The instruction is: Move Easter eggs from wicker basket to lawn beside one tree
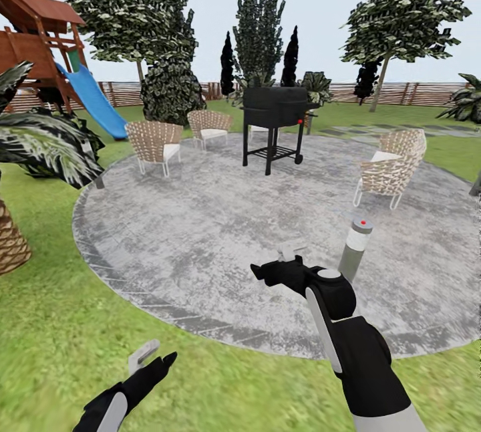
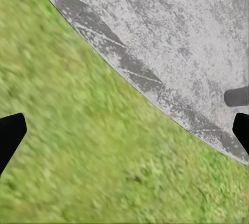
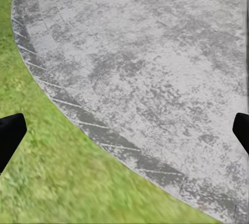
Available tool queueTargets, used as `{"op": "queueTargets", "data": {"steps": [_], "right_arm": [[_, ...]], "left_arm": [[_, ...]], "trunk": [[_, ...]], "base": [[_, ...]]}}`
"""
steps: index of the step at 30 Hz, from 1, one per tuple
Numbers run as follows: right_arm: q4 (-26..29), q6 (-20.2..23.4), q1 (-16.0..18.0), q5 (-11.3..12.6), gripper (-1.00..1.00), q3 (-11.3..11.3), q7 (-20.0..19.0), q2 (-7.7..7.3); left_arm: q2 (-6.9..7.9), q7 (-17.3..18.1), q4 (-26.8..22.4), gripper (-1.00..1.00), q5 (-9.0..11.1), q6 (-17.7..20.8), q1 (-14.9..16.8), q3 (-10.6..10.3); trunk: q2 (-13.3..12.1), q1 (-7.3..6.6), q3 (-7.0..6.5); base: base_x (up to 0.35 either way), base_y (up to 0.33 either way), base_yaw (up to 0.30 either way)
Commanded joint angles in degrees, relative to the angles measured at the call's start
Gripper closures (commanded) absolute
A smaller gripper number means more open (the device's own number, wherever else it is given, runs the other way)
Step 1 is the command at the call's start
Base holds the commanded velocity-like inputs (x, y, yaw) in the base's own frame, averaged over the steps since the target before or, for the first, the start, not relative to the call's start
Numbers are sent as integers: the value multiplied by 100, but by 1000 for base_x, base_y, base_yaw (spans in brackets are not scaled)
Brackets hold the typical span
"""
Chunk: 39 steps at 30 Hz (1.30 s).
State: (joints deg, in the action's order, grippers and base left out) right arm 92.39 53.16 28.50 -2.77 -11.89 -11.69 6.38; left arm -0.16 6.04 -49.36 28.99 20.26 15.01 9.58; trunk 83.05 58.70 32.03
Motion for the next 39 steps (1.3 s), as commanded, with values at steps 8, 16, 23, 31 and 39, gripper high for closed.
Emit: {"op": "queueTargets", "data": {"steps": [8,16,23,31,39], "right_arm": [[2,-6,6,-30,-100,9,-26,-4],[0,-12,6,-33,-100,10,-26,-4],[0,-15,6,-32,-100,11,-26,-5],[1,-16,6,-32,-100,8,-26,-5],[6,-18,6,-31,-100,4,-26,-5]], "left_arm": [[6,-12,24,-100,45,40,2,18],[7,-26,30,-100,45,40,2,20],[7,-24,31,-100,45,40,2,20],[7,-24,31,-100,43,40,2,18],[7,-24,31,-100,45,40,2,19]], "trunk": [[3,3,6],[3,3,6],[3,3,6],[3,3,6],[3,3,6]], "base": [[259,182,-245],[259,182,-257],[259,182,-248],[259,182,-224],[259,182,-127]]}}
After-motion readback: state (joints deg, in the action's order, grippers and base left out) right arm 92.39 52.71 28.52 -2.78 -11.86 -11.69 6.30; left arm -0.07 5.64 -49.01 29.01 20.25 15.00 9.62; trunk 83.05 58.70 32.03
